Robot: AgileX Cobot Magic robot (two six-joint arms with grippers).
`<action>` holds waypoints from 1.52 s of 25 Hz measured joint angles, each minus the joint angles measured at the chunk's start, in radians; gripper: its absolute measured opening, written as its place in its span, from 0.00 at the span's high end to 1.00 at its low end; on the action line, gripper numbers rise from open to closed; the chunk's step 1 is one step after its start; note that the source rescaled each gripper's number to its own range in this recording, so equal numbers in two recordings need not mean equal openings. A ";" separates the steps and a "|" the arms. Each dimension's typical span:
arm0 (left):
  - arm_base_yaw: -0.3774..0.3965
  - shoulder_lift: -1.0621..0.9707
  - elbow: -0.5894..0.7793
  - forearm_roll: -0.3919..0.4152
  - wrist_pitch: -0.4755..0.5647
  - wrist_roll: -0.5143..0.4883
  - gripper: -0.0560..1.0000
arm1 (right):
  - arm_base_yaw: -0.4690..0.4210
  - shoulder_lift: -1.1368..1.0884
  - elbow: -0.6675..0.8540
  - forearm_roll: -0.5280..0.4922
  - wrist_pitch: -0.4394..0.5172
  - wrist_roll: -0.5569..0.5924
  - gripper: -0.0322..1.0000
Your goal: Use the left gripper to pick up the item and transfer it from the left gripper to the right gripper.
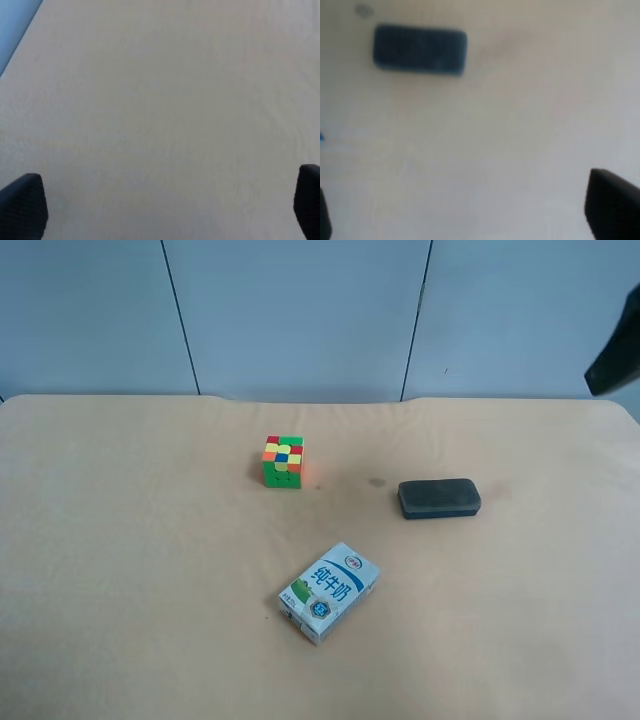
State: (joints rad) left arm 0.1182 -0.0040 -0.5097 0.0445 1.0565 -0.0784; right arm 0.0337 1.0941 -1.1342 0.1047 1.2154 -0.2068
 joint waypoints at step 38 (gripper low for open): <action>0.000 0.000 0.000 0.000 0.000 0.000 0.00 | 0.000 -1.097 0.629 -0.033 -0.143 0.132 0.00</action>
State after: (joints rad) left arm 0.1182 -0.0040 -0.5097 0.0445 1.0565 -0.0784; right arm 0.0337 -0.0027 -0.5052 0.0712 1.0723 -0.0745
